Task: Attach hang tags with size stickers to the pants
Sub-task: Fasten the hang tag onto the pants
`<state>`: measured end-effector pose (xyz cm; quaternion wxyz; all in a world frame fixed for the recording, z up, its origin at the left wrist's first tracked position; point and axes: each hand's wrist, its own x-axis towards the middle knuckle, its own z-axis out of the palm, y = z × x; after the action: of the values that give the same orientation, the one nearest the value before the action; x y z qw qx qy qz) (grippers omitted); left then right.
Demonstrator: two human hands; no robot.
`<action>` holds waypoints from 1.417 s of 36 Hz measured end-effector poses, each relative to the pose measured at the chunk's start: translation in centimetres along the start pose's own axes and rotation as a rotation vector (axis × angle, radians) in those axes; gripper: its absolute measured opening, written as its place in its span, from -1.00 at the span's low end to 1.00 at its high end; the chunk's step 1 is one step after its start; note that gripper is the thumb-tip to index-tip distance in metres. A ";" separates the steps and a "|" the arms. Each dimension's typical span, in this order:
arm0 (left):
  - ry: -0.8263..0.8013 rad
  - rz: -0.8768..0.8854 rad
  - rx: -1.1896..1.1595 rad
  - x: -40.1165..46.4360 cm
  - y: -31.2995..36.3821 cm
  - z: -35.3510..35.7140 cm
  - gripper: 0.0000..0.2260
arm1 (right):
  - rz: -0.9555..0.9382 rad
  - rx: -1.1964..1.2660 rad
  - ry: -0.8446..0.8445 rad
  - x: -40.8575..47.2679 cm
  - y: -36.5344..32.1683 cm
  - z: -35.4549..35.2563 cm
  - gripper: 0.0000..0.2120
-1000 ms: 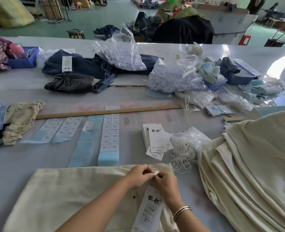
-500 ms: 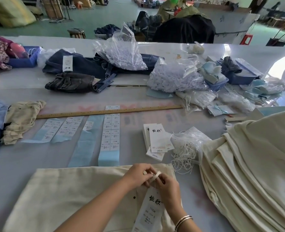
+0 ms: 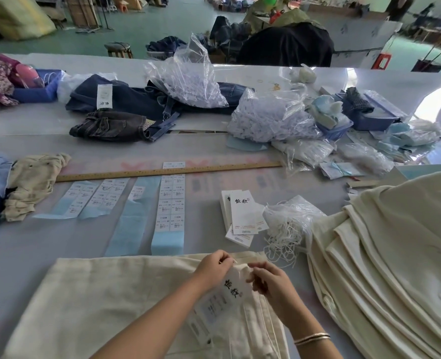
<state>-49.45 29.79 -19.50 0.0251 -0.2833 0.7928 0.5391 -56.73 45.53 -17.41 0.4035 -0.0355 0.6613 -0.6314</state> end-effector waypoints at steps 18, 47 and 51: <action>0.020 0.066 -0.380 -1.9 1.2 -1.1 -0.87 | 0.035 0.262 -0.188 -1.3 -2.0 1.1 -0.72; 0.035 0.213 -0.400 -4.5 2.3 -1.7 -0.92 | -0.235 -0.059 -0.087 -2.6 -4.4 2.0 -0.72; 0.063 0.240 -0.405 -4.7 2.5 -1.4 -0.91 | -0.263 -0.054 -0.035 -2.5 -4.2 2.6 -0.74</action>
<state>-46.33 31.18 -15.13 -0.1215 -0.2029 0.6970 0.6770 -55.50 43.94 -12.22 0.3276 -0.1438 0.6604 -0.6602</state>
